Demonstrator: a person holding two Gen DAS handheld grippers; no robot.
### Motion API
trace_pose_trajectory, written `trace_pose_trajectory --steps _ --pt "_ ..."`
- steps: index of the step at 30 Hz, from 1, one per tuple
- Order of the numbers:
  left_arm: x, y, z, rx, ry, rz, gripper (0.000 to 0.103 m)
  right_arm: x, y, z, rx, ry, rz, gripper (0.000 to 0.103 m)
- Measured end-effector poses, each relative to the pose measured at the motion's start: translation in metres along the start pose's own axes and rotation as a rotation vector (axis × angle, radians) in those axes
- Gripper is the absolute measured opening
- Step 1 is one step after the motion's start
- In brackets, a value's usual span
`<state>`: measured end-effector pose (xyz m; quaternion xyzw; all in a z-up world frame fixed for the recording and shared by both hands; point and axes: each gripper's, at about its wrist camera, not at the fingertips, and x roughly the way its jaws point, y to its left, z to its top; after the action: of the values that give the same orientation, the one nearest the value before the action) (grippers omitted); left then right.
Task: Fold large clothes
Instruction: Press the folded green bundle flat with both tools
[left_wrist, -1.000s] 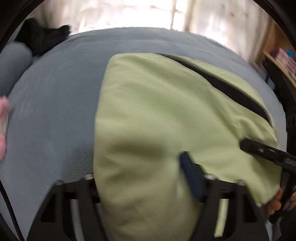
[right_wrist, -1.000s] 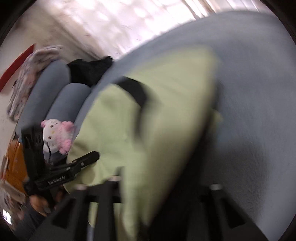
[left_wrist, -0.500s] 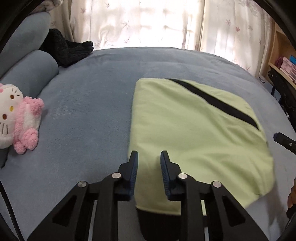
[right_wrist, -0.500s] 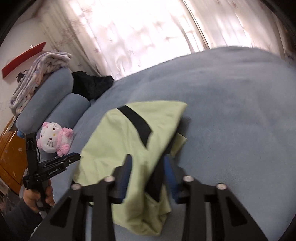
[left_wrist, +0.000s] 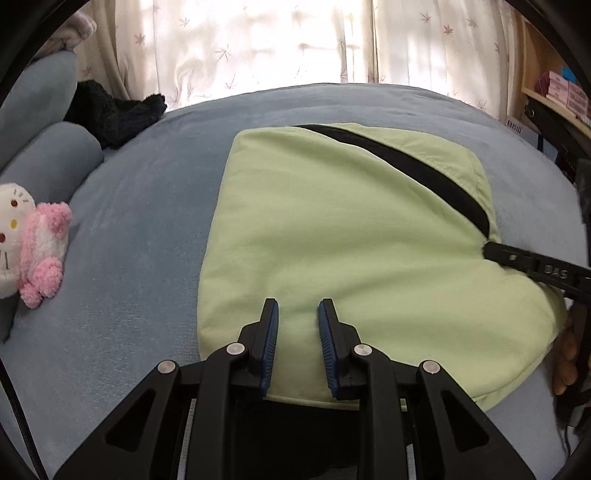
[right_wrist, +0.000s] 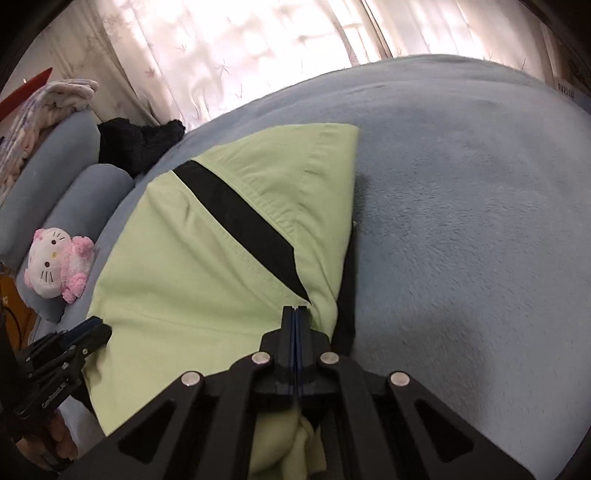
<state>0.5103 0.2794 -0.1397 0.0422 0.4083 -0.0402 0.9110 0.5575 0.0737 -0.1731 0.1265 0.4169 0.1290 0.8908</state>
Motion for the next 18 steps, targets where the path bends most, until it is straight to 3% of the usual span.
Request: trace_pose_trajectory --steps 4,9,13,15,18 --pt "-0.004 0.002 0.002 -0.055 0.018 0.003 0.021 -0.018 0.012 0.0 -0.012 -0.001 -0.035 0.0" --pt "-0.025 -0.006 -0.002 -0.068 0.01 -0.07 0.022 -0.064 0.039 -0.007 -0.057 -0.045 0.058 0.003" --pt "-0.03 -0.025 -0.02 0.004 0.047 -0.046 0.022 -0.059 0.045 -0.027 -0.093 0.035 0.045 0.003" --pt "-0.025 -0.026 -0.029 0.005 0.089 -0.033 0.022 -0.049 0.036 -0.042 -0.091 0.101 0.012 0.0" --pt "-0.036 -0.029 -0.031 -0.005 0.098 -0.012 0.022 -0.059 0.023 -0.056 -0.055 0.129 0.022 0.0"
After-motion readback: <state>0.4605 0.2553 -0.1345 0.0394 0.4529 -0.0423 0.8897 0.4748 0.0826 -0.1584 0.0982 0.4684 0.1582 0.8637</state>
